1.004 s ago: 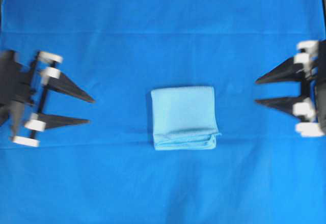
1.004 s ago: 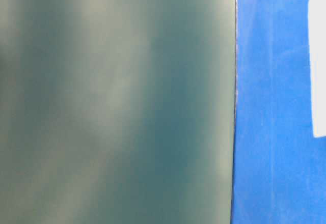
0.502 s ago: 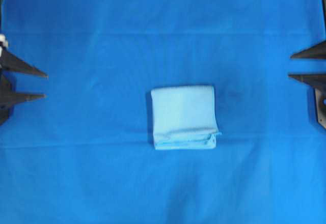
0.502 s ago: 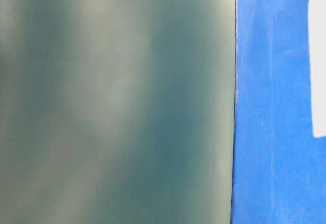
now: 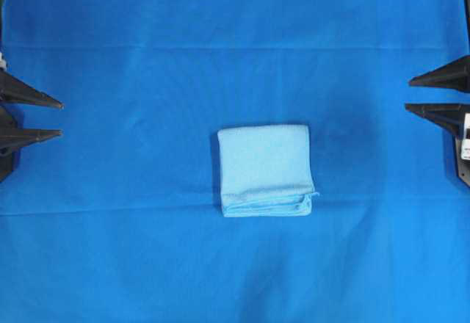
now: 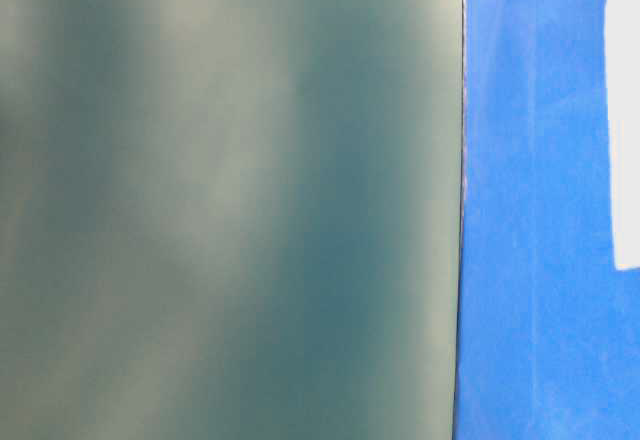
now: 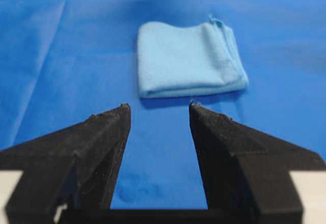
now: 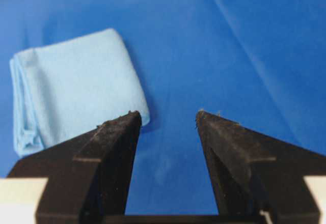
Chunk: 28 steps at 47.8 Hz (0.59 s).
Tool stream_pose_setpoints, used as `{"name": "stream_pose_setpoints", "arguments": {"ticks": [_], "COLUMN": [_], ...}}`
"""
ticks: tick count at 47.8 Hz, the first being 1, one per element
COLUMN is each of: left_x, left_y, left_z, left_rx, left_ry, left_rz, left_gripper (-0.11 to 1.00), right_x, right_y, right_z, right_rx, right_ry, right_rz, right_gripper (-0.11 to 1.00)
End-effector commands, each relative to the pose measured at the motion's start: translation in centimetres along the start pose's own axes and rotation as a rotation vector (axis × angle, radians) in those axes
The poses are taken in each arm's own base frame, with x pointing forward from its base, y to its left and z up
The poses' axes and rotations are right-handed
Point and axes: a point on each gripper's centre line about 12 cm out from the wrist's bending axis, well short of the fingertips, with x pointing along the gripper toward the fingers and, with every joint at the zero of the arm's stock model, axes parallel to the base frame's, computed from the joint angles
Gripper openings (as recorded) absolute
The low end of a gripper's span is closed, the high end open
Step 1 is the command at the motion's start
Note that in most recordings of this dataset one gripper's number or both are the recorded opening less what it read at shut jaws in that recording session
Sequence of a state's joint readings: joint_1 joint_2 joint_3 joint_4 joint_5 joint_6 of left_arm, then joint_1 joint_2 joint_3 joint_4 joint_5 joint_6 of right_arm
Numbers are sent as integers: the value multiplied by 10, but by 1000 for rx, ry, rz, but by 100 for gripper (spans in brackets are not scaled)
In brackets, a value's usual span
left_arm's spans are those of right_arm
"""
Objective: Fold the light blue towel.
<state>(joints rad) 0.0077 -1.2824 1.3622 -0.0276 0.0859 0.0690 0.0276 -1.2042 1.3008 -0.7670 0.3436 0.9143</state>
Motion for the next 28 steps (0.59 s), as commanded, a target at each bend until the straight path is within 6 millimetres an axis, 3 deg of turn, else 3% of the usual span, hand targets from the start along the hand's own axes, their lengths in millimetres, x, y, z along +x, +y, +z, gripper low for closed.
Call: {"name": "stream_pose_setpoints", "arguments": {"ticks": [1, 28], "left_x": [1, 2], "left_y": [1, 1], "left_z": [4, 1], "left_rx": [-4, -4], "left_ry": [-4, 6], "left_rz": [3, 3], "left_gripper": [48, 48], "right_x": [1, 1], "right_y": [1, 2], "right_z": [5, 5], "right_rx": [6, 6], "right_ry": [-6, -8], "right_rz": [4, 8], "right_gripper": [54, 54]}}
